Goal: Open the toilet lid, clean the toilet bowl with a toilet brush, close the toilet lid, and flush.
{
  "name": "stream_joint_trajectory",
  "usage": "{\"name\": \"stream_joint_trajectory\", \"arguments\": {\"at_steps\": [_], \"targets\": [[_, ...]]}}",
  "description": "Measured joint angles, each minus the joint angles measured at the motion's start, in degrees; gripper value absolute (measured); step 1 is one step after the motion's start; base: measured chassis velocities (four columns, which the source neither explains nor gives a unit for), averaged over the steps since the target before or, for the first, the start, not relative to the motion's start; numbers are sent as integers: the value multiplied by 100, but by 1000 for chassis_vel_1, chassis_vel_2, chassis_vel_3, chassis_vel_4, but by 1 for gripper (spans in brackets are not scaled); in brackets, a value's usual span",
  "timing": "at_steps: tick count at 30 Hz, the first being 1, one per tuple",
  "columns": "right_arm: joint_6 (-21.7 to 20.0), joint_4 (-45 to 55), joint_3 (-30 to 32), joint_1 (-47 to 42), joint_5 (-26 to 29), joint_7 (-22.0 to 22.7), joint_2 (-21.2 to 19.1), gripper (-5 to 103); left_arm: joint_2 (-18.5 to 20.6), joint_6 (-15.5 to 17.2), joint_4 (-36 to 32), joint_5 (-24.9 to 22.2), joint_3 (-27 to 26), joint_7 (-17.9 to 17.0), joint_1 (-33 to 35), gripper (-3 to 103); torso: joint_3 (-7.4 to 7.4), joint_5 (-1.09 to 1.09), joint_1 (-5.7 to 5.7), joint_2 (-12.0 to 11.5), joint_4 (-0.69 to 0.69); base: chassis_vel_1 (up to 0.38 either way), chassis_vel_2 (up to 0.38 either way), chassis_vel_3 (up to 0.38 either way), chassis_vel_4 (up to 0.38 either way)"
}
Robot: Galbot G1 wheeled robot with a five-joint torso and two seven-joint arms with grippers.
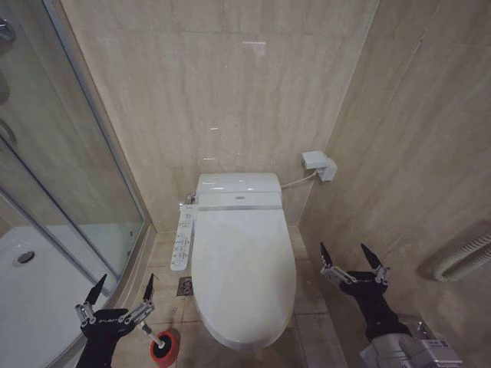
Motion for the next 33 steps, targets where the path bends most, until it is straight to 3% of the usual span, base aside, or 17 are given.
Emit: {"name": "stream_joint_trajectory", "arguments": {"at_steps": [33], "targets": [[0, 0, 0, 0, 0, 0, 0, 100, 0, 0, 0, 0, 0, 0, 0, 100, 0, 0, 0, 0, 0, 0, 0, 0, 0]]}}
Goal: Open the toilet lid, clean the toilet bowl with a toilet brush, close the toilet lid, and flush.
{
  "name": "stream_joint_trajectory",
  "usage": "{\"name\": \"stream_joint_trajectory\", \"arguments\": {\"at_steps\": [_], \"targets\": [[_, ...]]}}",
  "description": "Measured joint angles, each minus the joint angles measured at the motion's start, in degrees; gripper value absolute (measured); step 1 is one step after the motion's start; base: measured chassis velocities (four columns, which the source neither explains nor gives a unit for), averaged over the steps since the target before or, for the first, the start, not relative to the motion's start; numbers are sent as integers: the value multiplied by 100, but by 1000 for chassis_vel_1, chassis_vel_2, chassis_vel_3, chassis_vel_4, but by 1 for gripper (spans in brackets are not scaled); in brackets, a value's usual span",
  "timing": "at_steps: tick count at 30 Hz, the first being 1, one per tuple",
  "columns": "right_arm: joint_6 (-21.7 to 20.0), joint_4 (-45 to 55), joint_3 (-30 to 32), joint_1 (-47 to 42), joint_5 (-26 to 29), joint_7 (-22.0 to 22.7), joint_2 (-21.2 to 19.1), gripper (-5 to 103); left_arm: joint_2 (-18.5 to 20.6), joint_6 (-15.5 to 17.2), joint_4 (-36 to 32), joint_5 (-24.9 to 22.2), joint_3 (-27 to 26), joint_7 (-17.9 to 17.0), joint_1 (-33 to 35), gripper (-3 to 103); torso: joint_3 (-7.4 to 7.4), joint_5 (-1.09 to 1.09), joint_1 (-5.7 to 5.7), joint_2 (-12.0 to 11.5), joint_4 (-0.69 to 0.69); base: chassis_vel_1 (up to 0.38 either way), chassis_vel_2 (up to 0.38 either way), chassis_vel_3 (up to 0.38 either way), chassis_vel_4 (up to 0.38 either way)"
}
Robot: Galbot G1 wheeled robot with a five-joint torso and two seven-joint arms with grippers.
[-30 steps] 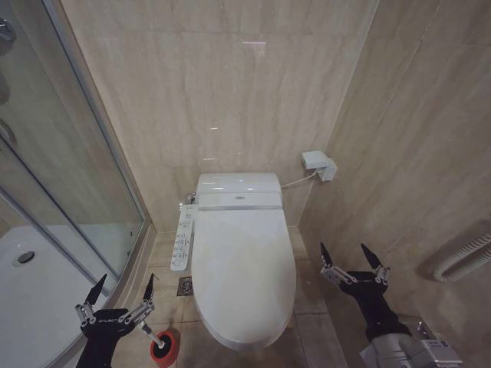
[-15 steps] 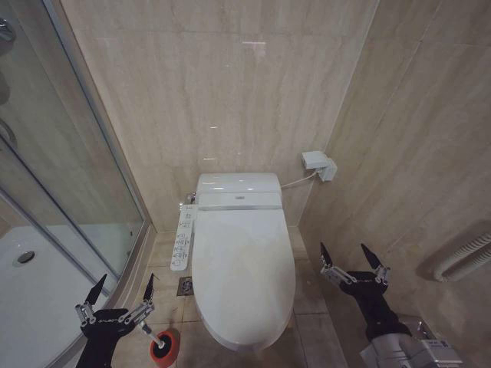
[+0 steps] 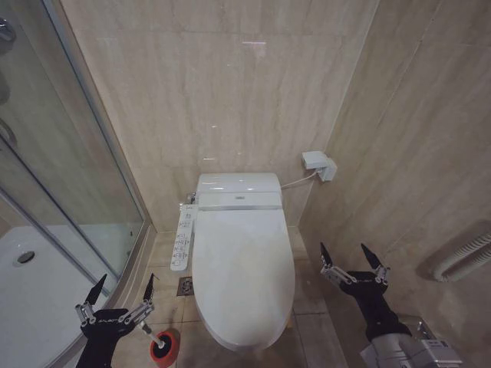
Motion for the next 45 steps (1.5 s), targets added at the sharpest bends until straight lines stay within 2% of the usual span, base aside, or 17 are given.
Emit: {"name": "stream_joint_trajectory", "arguments": {"at_steps": [35, 39, 45], "targets": [[0, 0, 0, 0, 0, 0, 0, 100, 2, 7, 0, -3, 0, 1, -18, 100, 0, 0, 0, 0, 0, 0, 0, 0, 0], [0, 0, 0, 0, 0, 0, 0, 100, 76, 213, 120, -93, 39, 52, -359, 100, 0, 1, 0, 0, 1, 0, 0, 0, 0], [0, 0, 1, 0, 0, 0, 0, 100, 291, 819, 491, -364, 158, 221, -1337, 100, 1, 0, 0, 0, 0, 0, 0, 0, 0]]}}
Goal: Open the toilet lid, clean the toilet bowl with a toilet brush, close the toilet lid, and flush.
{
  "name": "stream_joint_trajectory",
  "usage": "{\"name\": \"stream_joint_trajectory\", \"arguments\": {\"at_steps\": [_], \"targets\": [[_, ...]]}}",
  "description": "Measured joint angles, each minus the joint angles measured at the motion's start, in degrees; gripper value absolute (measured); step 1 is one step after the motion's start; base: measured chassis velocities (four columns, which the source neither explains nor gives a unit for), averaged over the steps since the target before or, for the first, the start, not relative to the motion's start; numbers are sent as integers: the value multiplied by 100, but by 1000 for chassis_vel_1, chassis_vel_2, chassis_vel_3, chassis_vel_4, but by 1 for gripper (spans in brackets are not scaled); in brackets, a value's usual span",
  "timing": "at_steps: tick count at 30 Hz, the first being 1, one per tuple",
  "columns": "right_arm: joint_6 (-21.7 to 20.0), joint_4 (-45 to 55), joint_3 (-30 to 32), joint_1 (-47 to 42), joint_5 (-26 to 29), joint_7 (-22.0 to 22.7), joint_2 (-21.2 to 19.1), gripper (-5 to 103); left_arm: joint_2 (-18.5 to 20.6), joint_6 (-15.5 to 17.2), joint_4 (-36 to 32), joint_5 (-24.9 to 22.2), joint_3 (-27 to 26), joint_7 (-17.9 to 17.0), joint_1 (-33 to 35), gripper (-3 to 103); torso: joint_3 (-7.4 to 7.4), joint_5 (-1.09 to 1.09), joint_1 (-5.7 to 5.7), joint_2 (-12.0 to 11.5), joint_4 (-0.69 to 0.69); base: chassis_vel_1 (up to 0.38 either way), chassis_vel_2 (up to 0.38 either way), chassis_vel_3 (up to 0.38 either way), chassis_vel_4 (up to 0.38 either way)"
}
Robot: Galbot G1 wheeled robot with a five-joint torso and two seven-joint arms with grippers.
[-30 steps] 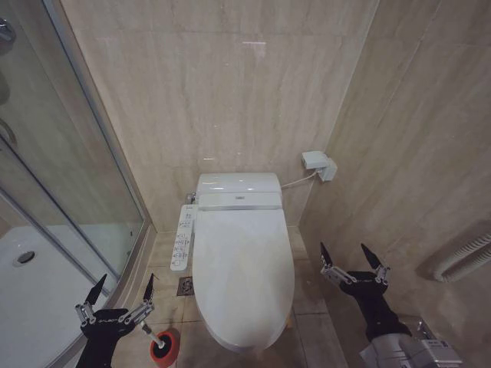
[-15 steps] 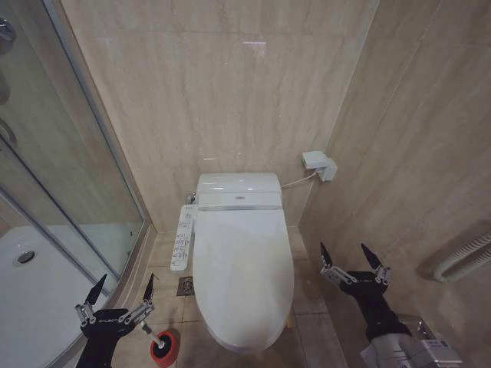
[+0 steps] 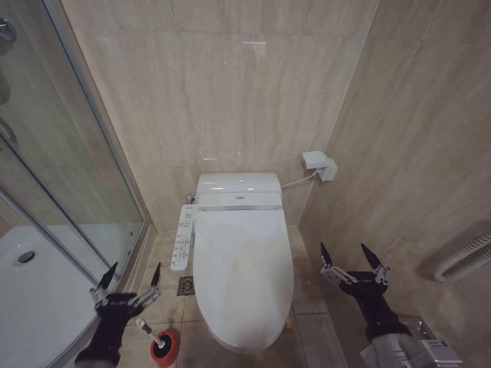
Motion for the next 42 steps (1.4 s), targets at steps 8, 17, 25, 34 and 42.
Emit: {"name": "stream_joint_trajectory", "arguments": {"at_steps": [8, 17, 25, 34, 42], "targets": [[0, 0, 0, 0, 0, 0, 0, 100, 297, 849, 520, -379, 162, 239, -1372, 100, 0, 0, 0, 0, 0, 0, 0, 0, 0], [0, 0, 0, 0, 0, 0, 0, 100, 363, 1029, 628, -459, 198, 289, -1652, 93, 0, 1, 0, 0, 1, 0, 0, 0, 0], [0, 0, 0, 0, 0, 0, 0, 100, 978, 281, 1042, -1795, -495, 505, -2016, 84, 0, 1, 0, 0, -1, 0, 0, 0, 0], [0, 0, 0, 0, 0, 0, 0, 100, 1175, 103, 1328, -2040, -549, 584, -2161, 72, 0, 0, 0, 0, 1, 0, 0, 0, 0], [0, 0, 0, 0, 0, 0, 0, 100, 1830, -348, 2534, -2472, -490, 821, -2710, 44, 0, -2, 1, 0, -1, 0, 0, 0, 0]]}}
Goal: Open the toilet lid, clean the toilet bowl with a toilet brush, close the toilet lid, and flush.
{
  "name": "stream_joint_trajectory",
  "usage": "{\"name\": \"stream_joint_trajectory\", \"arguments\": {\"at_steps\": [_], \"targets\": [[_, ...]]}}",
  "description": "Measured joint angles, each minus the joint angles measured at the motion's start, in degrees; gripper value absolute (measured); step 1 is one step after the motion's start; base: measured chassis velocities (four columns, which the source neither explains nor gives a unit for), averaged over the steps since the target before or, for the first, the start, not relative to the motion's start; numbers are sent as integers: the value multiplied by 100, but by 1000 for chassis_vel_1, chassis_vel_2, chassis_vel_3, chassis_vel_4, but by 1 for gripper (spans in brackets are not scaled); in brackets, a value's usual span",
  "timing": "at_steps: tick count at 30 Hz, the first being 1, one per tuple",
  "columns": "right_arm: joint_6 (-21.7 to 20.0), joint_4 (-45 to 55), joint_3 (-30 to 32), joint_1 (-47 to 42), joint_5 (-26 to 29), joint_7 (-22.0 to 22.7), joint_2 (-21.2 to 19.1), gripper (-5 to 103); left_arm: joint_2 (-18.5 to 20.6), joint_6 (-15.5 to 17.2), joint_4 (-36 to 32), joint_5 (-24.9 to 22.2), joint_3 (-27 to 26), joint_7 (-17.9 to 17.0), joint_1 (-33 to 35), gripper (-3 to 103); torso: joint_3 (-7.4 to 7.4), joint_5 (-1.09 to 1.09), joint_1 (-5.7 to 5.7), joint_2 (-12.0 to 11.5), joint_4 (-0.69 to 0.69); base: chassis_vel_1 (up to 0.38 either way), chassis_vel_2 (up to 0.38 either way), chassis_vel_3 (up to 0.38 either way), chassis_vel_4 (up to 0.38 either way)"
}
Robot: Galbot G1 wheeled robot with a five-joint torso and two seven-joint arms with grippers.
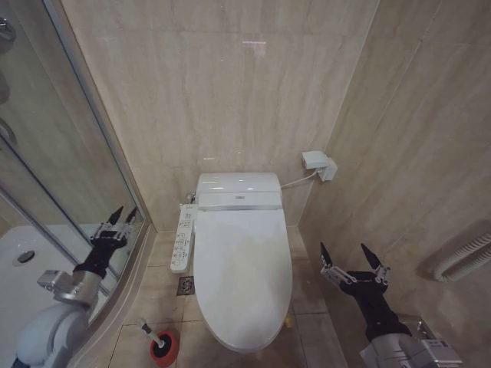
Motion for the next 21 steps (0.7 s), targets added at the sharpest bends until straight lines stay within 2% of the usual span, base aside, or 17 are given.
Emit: {"name": "stream_joint_trajectory", "arguments": {"at_steps": [3, 4, 10, 11, 12, 15, 16, 18, 21], "targets": [[0, 0, 0, 0, 0, 0, 0, 100, 18, -17, 40, -12, 4, 9, -16, 44, 0, 1, 0, 0, 1, 0, 0, 0, 0], [0, 0, 0, 0, 0, 0, 0, 100, 19, -17, 42, -13, 5, 10, -17, 18, 0, 1, 0, 0, 2, 0, 0, 0, 0], [0, 0, 0, 0, 0, 0, 0, 100, 68, -83, 303, -68, 135, 55, -166, 18, 0, 4, -1, 1, 3, 0, 0, 0, 0], [0, 0, 0, 0, 0, 0, 0, 100, 105, -134, 542, -106, 270, 92, -310, 0, 0, 2, -1, 1, 3, 0, 0, 0, 0], [0, 0, 0, 0, 0, 0, 0, 100, 105, -134, 542, -106, 270, 92, -310, 0, 0, 2, -1, 1, 3, 0, 0, 0, 0], [0, 0, 0, 0, 0, 0, 0, 100, 211, -280, 1229, -210, 668, 196, -722, 0, 0, 2, -1, 1, -1, 0, 0, 0, 0], [0, 0, 0, 0, 0, 0, 0, 100, 211, -280, 1229, -210, 668, 196, -722, 0, 0, 2, -1, 1, -1, 0, 0, 0, 0], [0, 0, 0, 0, 0, 0, 0, 100, 273, -363, 1641, -270, 907, 257, -967, 0, 0, 0, -1, 1, -2, 0, 0, 0, 0], [0, 0, 0, 0, 0, 0, 0, 100, 291, -389, 1744, -287, 975, 276, -1031, 0, 0, 2, 0, 1, 0, 0, 0, 0, 0]]}}
